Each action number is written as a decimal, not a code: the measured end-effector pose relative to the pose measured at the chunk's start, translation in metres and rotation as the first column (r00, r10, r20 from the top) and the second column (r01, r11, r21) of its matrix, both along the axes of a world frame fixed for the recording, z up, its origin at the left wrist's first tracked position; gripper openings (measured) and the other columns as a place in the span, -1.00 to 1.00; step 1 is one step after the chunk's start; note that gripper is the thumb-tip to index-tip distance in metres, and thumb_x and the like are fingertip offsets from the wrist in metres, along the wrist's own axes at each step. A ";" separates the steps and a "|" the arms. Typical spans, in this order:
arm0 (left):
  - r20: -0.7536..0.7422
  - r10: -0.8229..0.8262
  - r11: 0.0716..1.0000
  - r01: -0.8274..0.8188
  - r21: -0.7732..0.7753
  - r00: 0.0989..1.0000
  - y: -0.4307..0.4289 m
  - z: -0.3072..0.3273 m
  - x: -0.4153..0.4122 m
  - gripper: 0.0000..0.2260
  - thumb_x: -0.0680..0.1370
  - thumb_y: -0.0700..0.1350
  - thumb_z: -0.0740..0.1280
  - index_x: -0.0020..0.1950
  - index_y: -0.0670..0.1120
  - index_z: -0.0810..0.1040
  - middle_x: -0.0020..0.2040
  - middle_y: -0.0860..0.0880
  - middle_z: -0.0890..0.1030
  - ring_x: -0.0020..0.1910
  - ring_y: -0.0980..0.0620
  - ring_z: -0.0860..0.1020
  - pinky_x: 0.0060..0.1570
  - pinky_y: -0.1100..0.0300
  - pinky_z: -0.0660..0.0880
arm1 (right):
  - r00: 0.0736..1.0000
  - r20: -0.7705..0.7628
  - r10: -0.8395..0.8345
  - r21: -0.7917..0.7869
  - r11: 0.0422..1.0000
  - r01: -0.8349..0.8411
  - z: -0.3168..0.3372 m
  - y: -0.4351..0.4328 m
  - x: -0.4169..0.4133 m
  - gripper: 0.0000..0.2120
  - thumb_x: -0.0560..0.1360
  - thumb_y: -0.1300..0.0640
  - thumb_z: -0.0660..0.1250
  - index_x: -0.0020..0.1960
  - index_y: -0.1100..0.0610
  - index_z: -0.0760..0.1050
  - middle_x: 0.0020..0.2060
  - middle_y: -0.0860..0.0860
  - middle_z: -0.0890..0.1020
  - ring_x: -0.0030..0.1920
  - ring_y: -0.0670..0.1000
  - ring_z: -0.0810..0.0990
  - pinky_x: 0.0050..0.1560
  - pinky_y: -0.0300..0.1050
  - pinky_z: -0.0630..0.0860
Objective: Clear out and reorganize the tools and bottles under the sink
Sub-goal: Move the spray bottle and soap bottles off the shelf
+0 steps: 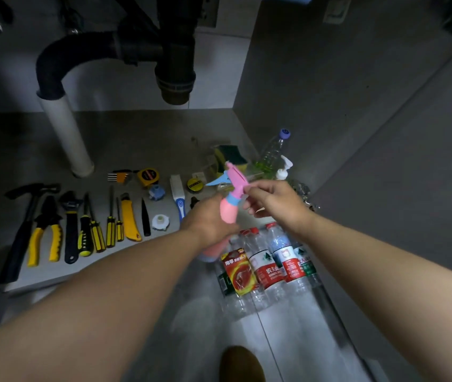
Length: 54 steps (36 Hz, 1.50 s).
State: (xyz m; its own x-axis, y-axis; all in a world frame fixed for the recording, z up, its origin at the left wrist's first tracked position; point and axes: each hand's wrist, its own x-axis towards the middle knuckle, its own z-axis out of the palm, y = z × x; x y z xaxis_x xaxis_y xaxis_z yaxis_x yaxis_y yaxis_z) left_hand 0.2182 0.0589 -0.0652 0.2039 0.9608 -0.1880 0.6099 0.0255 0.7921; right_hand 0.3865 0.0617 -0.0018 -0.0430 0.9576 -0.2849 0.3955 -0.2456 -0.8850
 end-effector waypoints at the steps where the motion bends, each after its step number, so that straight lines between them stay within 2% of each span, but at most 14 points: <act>1: -0.040 0.038 0.999 -0.036 0.032 0.998 0.000 0.000 0.000 -0.47 0.35 0.06 0.57 0.24 0.14 0.43 0.07 0.06 0.58 -0.01 -0.03 0.56 -0.08 0.06 0.53 | 1.000 0.015 -0.025 -0.005 1.000 0.025 -0.002 0.001 0.005 -0.76 0.61 0.03 0.31 0.01 0.17 0.66 -0.23 0.13 0.69 -0.33 -0.04 0.59 -0.30 -0.18 0.52; 5: 0.026 0.188 0.982 -0.188 0.004 0.982 0.006 -0.007 -0.003 -0.55 0.39 0.09 0.53 0.20 0.07 0.45 0.00 0.04 0.55 -0.06 -0.05 0.51 -0.13 0.11 0.41 | 0.907 0.295 -0.299 0.122 0.954 0.275 -0.023 0.026 0.034 -0.80 0.56 0.04 0.34 0.12 0.10 0.56 0.01 0.18 0.65 -0.13 0.10 0.66 -0.12 0.02 0.65; 7: 0.114 0.211 0.977 -0.209 -0.031 0.971 0.010 -0.012 -0.004 -0.57 0.41 0.07 0.54 0.18 0.06 0.46 0.02 0.02 0.57 -0.05 -0.04 0.53 -0.14 0.13 0.41 | 0.826 0.408 -0.389 0.138 0.921 0.365 -0.034 0.044 0.049 -0.60 0.51 0.05 0.37 0.28 0.19 0.44 0.19 0.21 0.55 0.10 0.24 0.62 0.10 0.19 0.60; 11: 0.197 0.270 0.962 -0.258 -0.086 0.942 0.012 -0.025 -0.008 -0.58 0.42 0.08 0.54 0.17 0.07 0.45 0.04 0.02 0.57 -0.01 -0.05 0.55 -0.13 0.12 0.43 | 0.766 0.445 -0.464 0.208 0.885 0.416 -0.048 0.077 0.069 -0.46 0.48 0.00 0.40 0.38 0.18 0.35 0.28 0.16 0.51 0.24 0.19 0.55 0.15 -0.15 0.43; 16: 0.302 0.355 0.932 -0.310 -0.189 0.885 0.011 -0.039 -0.007 -0.53 0.45 0.08 0.54 0.26 0.01 0.46 0.15 -0.04 0.60 0.12 -0.11 0.58 0.15 -0.11 0.56 | 0.867 0.163 -0.472 -0.015 0.877 0.480 -0.068 0.110 0.068 -0.63 0.51 0.09 0.39 0.30 0.05 0.49 -0.07 0.14 0.62 -0.19 0.14 0.64 -0.18 -0.01 0.66; 23: 0.338 0.257 0.952 -0.178 -0.247 0.905 0.005 -0.038 -0.005 -0.57 0.52 0.15 0.46 0.29 0.02 0.45 0.17 -0.04 0.60 0.15 -0.08 0.59 0.21 -0.17 0.56 | 0.742 0.379 -0.553 0.134 0.827 0.547 -0.085 0.116 0.086 -0.67 0.47 -0.05 0.37 0.07 0.16 0.68 -0.08 0.16 0.72 -0.03 0.18 0.71 0.08 0.05 0.64; 29: 0.266 0.013 0.995 0.015 -0.101 0.964 0.004 -0.020 0.000 -0.48 0.62 0.12 0.33 0.51 0.05 0.21 0.22 0.02 0.50 0.18 -0.01 0.54 0.18 -0.01 0.52 | 0.835 0.170 -0.523 0.188 0.849 0.493 -0.060 0.066 0.081 -0.86 0.47 0.04 0.43 -0.12 0.11 0.67 -0.23 0.13 0.71 -0.20 0.15 0.71 -0.05 0.15 0.66; 34: 0.123 -0.181 0.984 0.180 0.015 0.976 -0.008 0.008 0.011 -0.72 0.64 0.10 0.29 0.30 0.12 0.31 -0.01 0.25 0.48 -0.08 0.40 0.50 -0.15 0.40 0.37 | 0.868 -0.043 -0.494 0.184 0.850 0.493 -0.014 -0.012 0.084 -0.78 0.59 0.16 0.36 0.01 0.35 0.58 -0.26 0.15 0.60 -0.45 -0.02 0.54 -0.32 -0.04 0.53; 37: 0.133 -0.222 0.975 0.220 0.026 0.966 -0.021 0.026 0.022 -0.74 0.64 0.08 0.30 0.28 0.07 0.37 0.04 0.11 0.53 0.00 0.20 0.54 0.00 0.22 0.46 | 0.859 -0.087 -0.505 0.157 0.844 0.512 0.011 -0.060 0.095 -0.84 0.62 0.18 0.31 -0.01 0.29 0.55 -0.29 0.17 0.56 -0.51 -0.04 0.49 -0.45 -0.11 0.49; 39: 0.147 -0.229 0.973 0.229 0.019 0.962 -0.034 0.037 0.031 -0.70 0.64 0.09 0.29 0.33 0.06 0.38 0.13 0.01 0.54 0.09 0.04 0.53 0.09 0.07 0.46 | 0.870 -0.064 -0.489 0.115 0.862 0.493 0.019 -0.088 0.107 -0.87 0.62 0.18 0.32 -0.08 0.22 0.53 -0.31 0.17 0.56 -0.51 -0.02 0.50 -0.47 -0.10 0.51; 42: 0.187 -0.204 0.976 0.214 -0.034 0.961 -0.058 0.044 0.047 -0.73 0.63 0.09 0.31 0.30 0.10 0.40 0.07 0.09 0.56 0.07 0.05 0.56 -0.03 0.14 0.47 | 0.909 0.043 -0.415 0.003 0.910 0.415 0.016 -0.127 0.127 -0.86 0.60 0.16 0.35 -0.14 0.14 0.53 -0.28 0.15 0.61 -0.46 0.02 0.58 -0.44 -0.08 0.60; 47: 0.292 -0.101 0.976 0.152 -0.155 0.951 -0.097 0.043 0.069 -0.76 0.61 0.09 0.36 0.22 0.05 0.48 0.08 -0.02 0.62 0.03 -0.01 0.61 0.01 0.07 0.57 | 0.893 0.260 -0.368 -0.114 0.906 0.407 -0.018 -0.185 0.156 -0.86 0.52 0.07 0.42 -0.10 0.14 0.63 -0.25 0.19 0.72 -0.26 0.25 0.72 -0.19 0.24 0.68; 51: 0.343 -0.082 0.977 0.144 -0.159 0.936 -0.109 0.043 0.079 -0.79 0.61 0.03 0.38 0.21 0.04 0.50 0.05 0.05 0.62 0.03 -0.02 0.61 -0.11 0.12 0.55 | 0.856 0.316 -0.410 -0.140 0.872 0.470 -0.055 -0.212 0.170 -0.86 0.49 0.09 0.44 -0.24 0.08 0.64 -0.34 0.09 0.70 -0.31 0.13 0.71 -0.09 0.19 0.67; 54: 0.375 -0.077 0.972 0.153 -0.180 0.924 -0.109 0.042 0.080 -0.78 0.60 -0.02 0.40 0.23 0.03 0.52 0.12 -0.01 0.63 0.10 -0.06 0.62 0.08 -0.03 0.59 | 0.831 0.361 -0.423 -0.165 0.848 0.503 -0.081 -0.220 0.174 -0.92 0.47 0.17 0.41 -0.18 0.09 0.68 -0.23 0.12 0.72 -0.13 0.16 0.72 0.03 0.14 0.64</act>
